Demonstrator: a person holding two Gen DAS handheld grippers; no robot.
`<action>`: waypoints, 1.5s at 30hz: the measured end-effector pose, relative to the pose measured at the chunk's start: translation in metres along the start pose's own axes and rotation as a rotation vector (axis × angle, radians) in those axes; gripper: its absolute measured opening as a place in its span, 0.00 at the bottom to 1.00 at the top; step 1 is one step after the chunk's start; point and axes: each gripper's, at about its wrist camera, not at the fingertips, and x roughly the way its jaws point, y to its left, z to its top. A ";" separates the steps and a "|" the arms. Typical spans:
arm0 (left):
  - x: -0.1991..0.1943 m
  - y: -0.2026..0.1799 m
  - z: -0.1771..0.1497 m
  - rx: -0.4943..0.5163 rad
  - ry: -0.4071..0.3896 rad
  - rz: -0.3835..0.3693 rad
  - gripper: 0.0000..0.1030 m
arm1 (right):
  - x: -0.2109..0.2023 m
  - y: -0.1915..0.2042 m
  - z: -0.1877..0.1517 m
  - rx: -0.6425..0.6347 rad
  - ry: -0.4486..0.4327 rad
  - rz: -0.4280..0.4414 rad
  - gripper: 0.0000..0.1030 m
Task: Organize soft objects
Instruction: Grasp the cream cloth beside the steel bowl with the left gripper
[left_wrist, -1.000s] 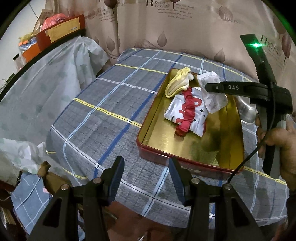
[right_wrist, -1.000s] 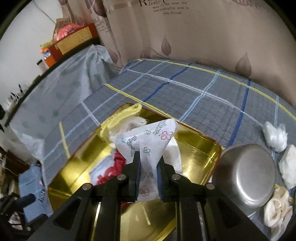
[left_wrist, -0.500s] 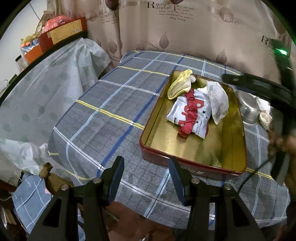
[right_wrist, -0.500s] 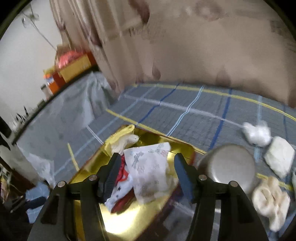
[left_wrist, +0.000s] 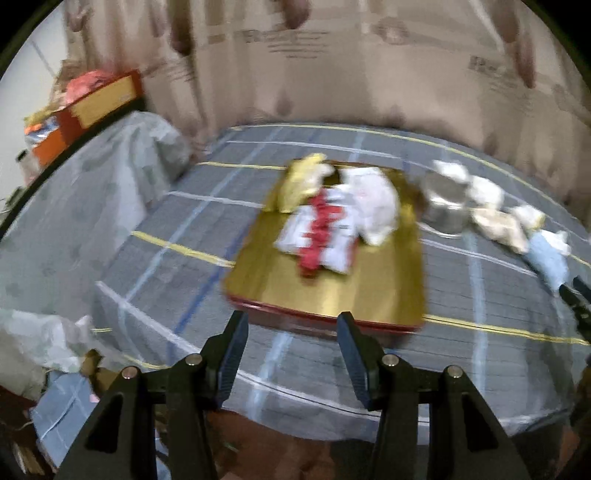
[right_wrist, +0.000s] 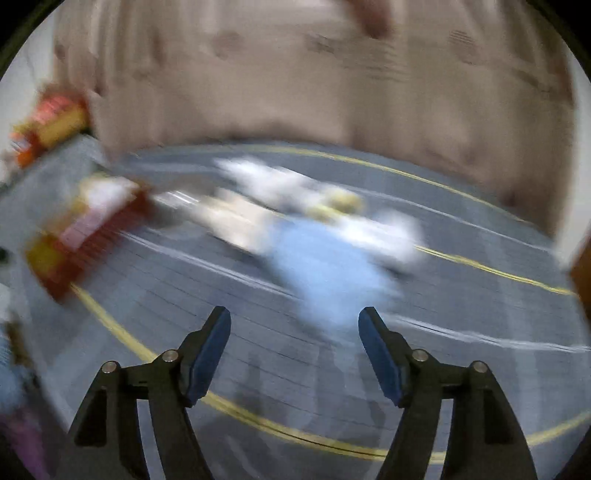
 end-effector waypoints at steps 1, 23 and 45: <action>-0.002 -0.006 0.000 0.007 0.008 -0.026 0.50 | 0.002 -0.019 -0.008 -0.007 0.015 -0.058 0.67; 0.113 -0.202 0.095 -0.210 0.415 -0.574 0.50 | 0.014 -0.130 -0.040 0.272 0.006 0.094 0.87; 0.193 -0.263 0.138 -0.262 0.472 -0.341 0.56 | 0.012 -0.133 -0.042 0.294 -0.031 0.219 0.87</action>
